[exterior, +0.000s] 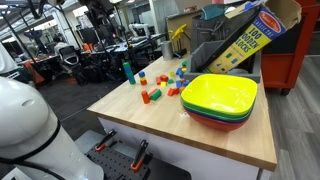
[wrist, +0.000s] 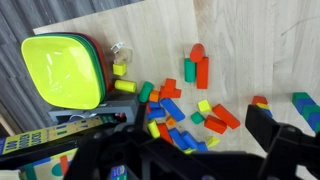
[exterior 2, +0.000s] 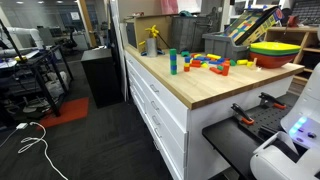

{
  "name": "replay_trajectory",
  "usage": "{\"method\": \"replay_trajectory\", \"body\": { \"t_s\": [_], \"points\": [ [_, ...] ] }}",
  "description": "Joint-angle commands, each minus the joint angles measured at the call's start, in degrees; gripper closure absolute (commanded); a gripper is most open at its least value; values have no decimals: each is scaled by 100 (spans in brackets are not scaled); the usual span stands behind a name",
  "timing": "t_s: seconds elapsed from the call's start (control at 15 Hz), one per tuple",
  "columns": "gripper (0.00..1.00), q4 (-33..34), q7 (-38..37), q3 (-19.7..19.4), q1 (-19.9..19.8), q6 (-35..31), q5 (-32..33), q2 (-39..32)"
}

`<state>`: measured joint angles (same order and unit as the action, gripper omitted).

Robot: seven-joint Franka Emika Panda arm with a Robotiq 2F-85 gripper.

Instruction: Put one orange block on top of the stack on the right.

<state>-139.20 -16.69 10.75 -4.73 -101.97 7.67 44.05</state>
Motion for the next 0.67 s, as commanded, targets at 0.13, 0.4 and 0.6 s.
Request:
{"method": "replay_trajectory", "body": {
  "t_s": [0.13, 0.4, 0.6],
  "points": [
    [0, 12, -59, -74, 107, 18, 59, -19],
    [0, 12, -59, -74, 107, 18, 59, -19],
    [0, 73, 125, -174, 106, -18, 126, -176]
  ]
}}
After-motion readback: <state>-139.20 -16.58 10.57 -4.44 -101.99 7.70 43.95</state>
